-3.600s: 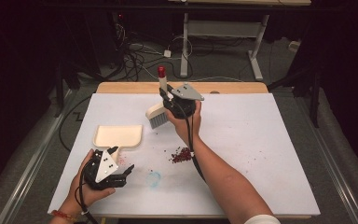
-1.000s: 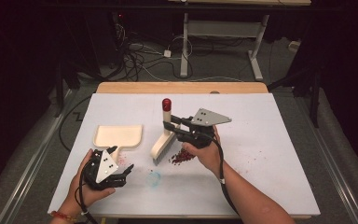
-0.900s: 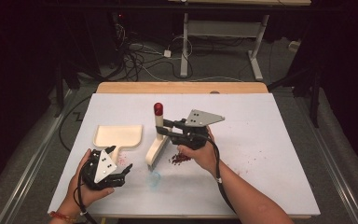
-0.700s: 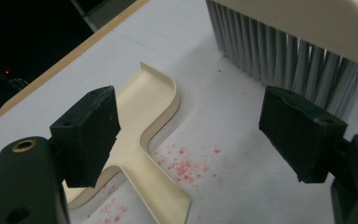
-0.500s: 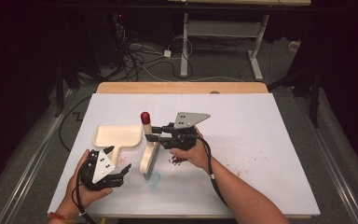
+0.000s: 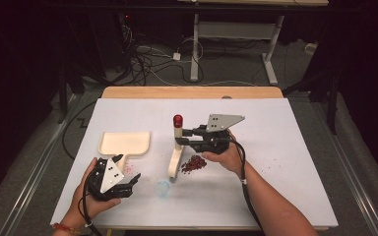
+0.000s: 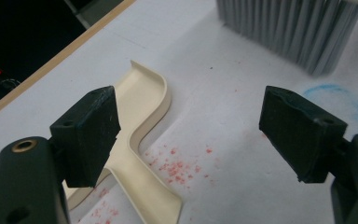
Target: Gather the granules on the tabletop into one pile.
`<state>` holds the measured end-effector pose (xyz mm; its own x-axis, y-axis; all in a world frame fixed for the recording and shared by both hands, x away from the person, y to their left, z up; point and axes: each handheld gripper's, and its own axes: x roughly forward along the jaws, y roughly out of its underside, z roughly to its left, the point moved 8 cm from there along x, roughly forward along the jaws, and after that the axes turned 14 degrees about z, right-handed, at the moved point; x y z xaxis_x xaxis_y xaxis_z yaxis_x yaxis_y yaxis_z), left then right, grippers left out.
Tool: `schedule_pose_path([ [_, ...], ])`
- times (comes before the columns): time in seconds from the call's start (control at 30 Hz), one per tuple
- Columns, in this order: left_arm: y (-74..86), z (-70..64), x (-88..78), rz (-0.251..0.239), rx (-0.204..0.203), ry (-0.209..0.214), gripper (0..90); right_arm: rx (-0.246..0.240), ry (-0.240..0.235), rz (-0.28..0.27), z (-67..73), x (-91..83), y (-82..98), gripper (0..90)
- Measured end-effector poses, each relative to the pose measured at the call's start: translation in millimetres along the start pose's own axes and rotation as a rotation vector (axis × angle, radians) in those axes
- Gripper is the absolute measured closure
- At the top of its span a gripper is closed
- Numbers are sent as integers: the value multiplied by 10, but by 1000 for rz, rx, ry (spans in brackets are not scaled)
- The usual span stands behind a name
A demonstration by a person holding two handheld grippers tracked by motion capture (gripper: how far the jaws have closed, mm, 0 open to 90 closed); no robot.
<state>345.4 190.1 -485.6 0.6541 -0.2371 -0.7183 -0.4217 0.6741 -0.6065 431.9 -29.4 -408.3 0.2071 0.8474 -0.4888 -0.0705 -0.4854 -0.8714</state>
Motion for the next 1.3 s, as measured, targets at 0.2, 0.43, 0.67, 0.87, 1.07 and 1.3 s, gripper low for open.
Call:
schedule_pose_path([
  [0.2,-19,-16,25,4,10,6,195,-5,7,-27,1,-90,-52,702],
  [0.43,-9,-7,18,3,7,6,195,-3,2,-37,43,-68,-69,701],
  [0.67,-8,-4,15,5,7,4,195,6,40,-59,23,-222,-109,701],
  [0.87,-7,-5,12,6,4,0,195,20,152,-65,-2,-478,-133,702],
  [1.07,-20,-15,16,5,8,-1,195,30,245,-44,-1,-726,-72,702],
  [1.3,-36,-8,32,2,7,0,195,82,338,-27,30,-1048,20,702],
])
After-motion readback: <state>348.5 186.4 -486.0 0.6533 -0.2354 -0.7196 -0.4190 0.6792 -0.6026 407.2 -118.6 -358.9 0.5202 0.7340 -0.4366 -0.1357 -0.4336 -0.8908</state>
